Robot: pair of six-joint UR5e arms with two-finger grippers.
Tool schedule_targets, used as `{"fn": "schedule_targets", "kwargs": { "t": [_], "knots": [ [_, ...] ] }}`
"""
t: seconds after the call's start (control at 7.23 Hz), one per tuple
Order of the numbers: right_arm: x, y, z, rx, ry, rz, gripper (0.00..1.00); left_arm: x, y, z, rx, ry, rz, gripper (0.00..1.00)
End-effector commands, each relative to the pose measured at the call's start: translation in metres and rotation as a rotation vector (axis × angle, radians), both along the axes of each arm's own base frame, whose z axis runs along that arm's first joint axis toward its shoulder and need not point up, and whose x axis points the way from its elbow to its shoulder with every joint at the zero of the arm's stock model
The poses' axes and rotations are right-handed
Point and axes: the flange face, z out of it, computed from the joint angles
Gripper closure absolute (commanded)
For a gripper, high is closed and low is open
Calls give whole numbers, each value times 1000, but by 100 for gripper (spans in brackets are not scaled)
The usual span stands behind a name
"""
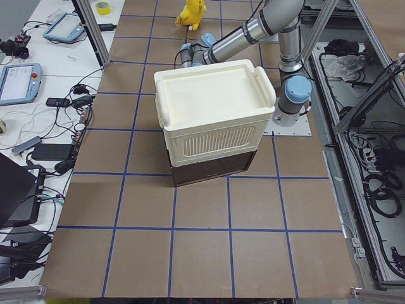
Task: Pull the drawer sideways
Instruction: 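Lower the left gripper onto the white handle and close it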
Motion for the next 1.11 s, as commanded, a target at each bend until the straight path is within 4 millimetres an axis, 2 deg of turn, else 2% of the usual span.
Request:
{"fn": "schedule_targets", "kwargs": {
  "t": [0.0, 0.41, 0.83, 0.97],
  "knots": [
    [-1, 0, 0, 0, 0, -1, 0, 3, 0, -10, -12, -9, 5, 8],
    [0, 0, 0, 0, 0, 0, 0, 2, 2, -13, -59, -41, -15, 8],
    [0, 0, 0, 0, 0, 0, 0, 2, 8, -18, -77, -66, -36, 15],
    [0, 0, 0, 0, 0, 0, 0, 3, 8, -17, -86, -67, -34, 27]
  ]
}}
